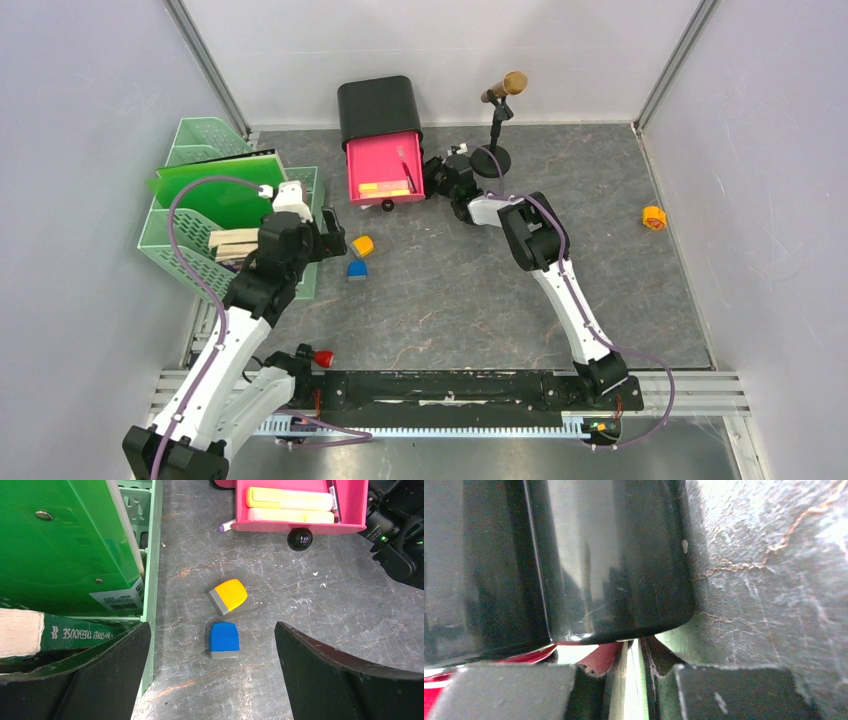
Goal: Organize the desk
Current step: Move the stationery to the center of the board.
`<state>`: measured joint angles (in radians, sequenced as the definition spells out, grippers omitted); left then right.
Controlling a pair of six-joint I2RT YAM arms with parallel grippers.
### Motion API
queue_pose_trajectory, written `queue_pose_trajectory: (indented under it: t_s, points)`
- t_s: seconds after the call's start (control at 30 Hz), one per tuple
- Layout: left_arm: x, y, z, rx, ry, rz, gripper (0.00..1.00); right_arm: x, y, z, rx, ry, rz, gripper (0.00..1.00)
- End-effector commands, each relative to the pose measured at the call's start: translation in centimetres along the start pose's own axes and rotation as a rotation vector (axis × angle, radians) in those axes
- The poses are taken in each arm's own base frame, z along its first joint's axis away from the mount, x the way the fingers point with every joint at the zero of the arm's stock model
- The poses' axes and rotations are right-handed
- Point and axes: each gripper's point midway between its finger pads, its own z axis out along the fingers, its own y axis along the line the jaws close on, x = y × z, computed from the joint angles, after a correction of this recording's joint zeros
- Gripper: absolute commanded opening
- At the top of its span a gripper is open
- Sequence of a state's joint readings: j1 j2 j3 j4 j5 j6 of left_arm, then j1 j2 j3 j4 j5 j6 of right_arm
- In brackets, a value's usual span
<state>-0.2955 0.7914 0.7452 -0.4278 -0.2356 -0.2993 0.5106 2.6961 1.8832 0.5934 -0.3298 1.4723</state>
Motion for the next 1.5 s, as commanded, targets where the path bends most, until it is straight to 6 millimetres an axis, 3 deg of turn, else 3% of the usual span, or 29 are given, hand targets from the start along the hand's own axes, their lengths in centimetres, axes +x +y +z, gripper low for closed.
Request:
queue_pose_trajectory:
  t_s: [0.0, 0.27, 0.57, 0.73, 0.93, 1.13, 1.27, 1.47]
  points:
    - [-0.2, 0.8, -0.4, -0.02, -0.024, 0.04, 1.0, 4.9, -6.4, 1.0, 0.129, 0.033, 0.031, 0.18]
    - [0.1, 0.9, -0.4, -0.023, -0.02, 0.04, 1.0, 7.2, -6.2, -1.4, 0.136, 0.118, -0.032, 0.17]
    - [0.5, 1.0, -1.0, -0.018, -0.021, 0.02, 1.0, 10.4, -5.7, -2.8, 0.145, 0.222, -0.115, 0.17]
    - [0.7, 1.3, -1.7, -0.023, -0.031, 0.009, 1.0, 11.0, -5.8, -3.9, 0.159, 0.245, -0.137, 0.17]
    - [0.9, 1.6, -2.3, -0.028, -0.042, -0.01, 1.0, 9.1, -5.8, -4.5, 0.159, 0.187, -0.126, 0.17]
    - [1.2, 1.9, -2.5, -0.035, -0.041, -0.018, 1.0, 5.1, -5.0, -4.8, 0.128, 0.091, -0.09, 0.14]
    - [1.3, 2.1, -2.5, -0.045, -0.038, -0.014, 1.0, 2.5, -5.1, -4.9, 0.14, 0.03, -0.07, 0.05]
    - [1.7, 2.3, -2.3, -0.054, -0.027, -0.001, 1.0, 1.2, -5.9, -4.0, 0.252, 0.019, -0.108, 0.0]
